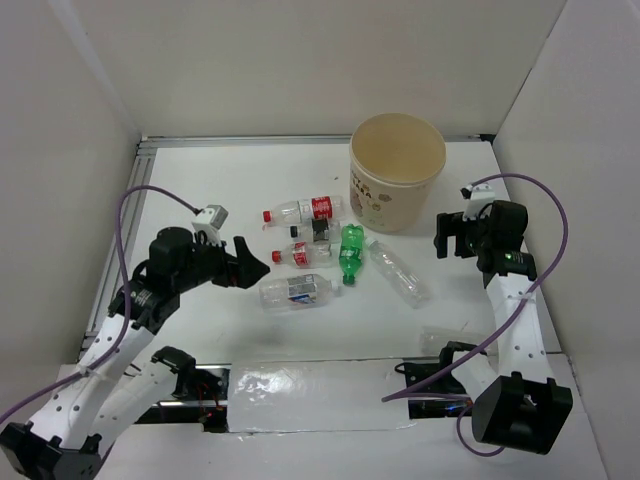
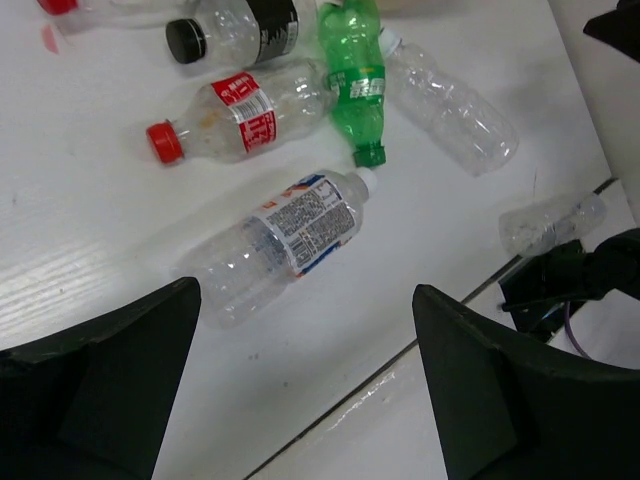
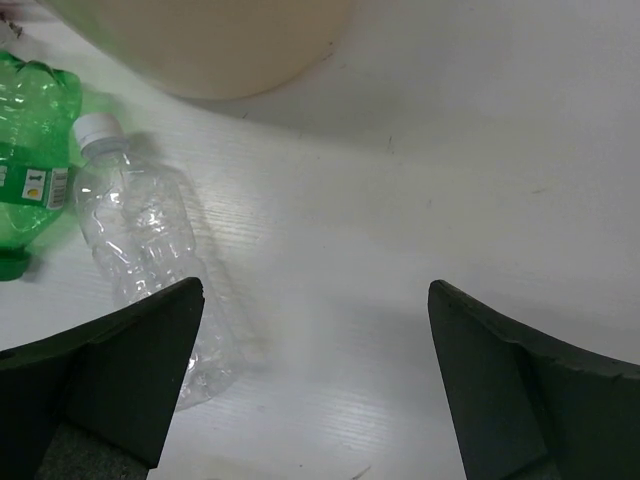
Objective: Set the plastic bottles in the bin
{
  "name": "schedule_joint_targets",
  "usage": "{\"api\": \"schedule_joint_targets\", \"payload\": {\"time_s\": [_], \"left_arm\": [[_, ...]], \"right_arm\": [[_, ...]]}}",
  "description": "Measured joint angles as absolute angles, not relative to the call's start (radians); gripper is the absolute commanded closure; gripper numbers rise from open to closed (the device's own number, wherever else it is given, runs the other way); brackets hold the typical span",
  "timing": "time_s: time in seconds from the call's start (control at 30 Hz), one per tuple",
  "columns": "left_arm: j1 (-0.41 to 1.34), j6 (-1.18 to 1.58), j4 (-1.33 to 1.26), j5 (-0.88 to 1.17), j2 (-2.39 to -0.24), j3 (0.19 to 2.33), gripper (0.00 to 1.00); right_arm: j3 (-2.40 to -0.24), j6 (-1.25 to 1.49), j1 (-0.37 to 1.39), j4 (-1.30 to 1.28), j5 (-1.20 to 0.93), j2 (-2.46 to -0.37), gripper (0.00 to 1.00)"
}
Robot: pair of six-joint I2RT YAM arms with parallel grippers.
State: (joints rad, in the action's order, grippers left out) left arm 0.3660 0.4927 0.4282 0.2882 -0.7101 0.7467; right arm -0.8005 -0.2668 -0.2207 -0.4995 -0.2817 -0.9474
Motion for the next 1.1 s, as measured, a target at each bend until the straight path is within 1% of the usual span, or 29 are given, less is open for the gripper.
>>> {"api": "schedule_joint_targets", "payload": {"time_s": [0.2, 0.23, 0.27, 0.3, 0.33, 0.37, 0.4, 0.43, 0.47, 0.5, 0.53, 0.57, 0.63, 0.67, 0.73, 0.83, 0.97, 1.0, 1.1], "left_arm": [[0.424, 0.473, 0.466, 0.293, -0.781, 0.784, 0.01], [0.435, 0.472, 0.472, 0.290, -0.791, 0.791, 0.05], [0.448, 0.471, 0.476, 0.285, -0.798, 0.797, 0.11], [0.463, 0.469, 0.478, 0.281, -0.806, 0.804, 0.18], [0.480, 0.468, 0.481, 0.278, -0.815, 0.810, 0.37], [0.500, 0.471, 0.481, 0.276, -0.825, 0.815, 0.44], [0.520, 0.462, 0.482, 0.270, -0.836, 0.821, 0.45], [0.545, 0.454, 0.482, 0.263, -0.853, 0.828, 0.45], [0.577, 0.451, 0.483, 0.257, -0.871, 0.834, 0.35], [0.613, 0.449, 0.487, 0.235, -0.889, 0.841, 0.25], [0.662, 0.449, 0.496, 0.210, -0.913, 0.853, 0.17], [0.736, 0.455, 0.510, 0.172, -0.942, 0.871, 0.06], [0.846, 0.456, 0.526, 0.109, -0.982, 0.897, 0.01], [0.909, 0.459, 0.533, 0.071, -1.008, 0.913, 0.00], [1.033, 0.474, 0.543, -0.023, -1.066, 0.940, 0.00], [1.131, 0.489, 0.552, -0.114, -1.141, 0.952, 0.00], [1.150, 0.520, 0.574, -0.216, -1.192, 0.948, 0.00], [1.151, 0.527, 0.575, -0.236, -1.192, 0.947, 0.00], [1.151, 0.551, 0.574, -0.297, -1.192, 0.942, 0.00]], "right_arm": [[-0.812, -0.333, -0.221, -0.522, -0.343, -0.948, 0.00], [-0.813, -0.354, -0.221, -0.532, -0.363, -0.948, 0.00], [-0.813, -0.376, -0.221, -0.542, -0.383, -0.948, 0.00], [-0.813, -0.396, -0.221, -0.552, -0.403, -0.948, 0.07], [-0.815, -0.424, -0.221, -0.566, -0.435, -0.948, 0.15], [-0.820, -0.448, -0.221, -0.588, -0.464, -0.949, 0.21], [-0.830, -0.471, -0.220, -0.612, -0.495, -0.954, 0.23], [-0.846, -0.494, -0.216, -0.638, -0.528, -0.962, 0.23], [-0.860, -0.510, -0.207, -0.660, -0.553, -0.972, 0.22], [-0.873, -0.522, -0.194, -0.676, -0.566, -0.983, 0.19], [-0.883, -0.530, -0.167, -0.686, -0.572, -0.994, 0.11], [-0.886, -0.537, -0.121, -0.688, -0.565, -1.007, 0.07], [-0.884, -0.533, -0.040, -0.691, -0.543, -1.024, 0.02], [-0.883, -0.528, -0.002, -0.691, -0.525, -1.036, 0.01], [-0.881, -0.514, 0.060, -0.689, -0.485, -1.071, 0.01], [-0.881, -0.492, 0.104, -0.674, -0.412, -1.146, 0.01], [-0.867, -0.445, 0.200, -0.641, -0.301, -1.273, 0.01], [-0.866, -0.444, 0.202, -0.641, -0.300, -1.275, 0.01], [-0.835, -0.426, 0.281, -0.607, -0.237, -1.301, 0.01]]}}
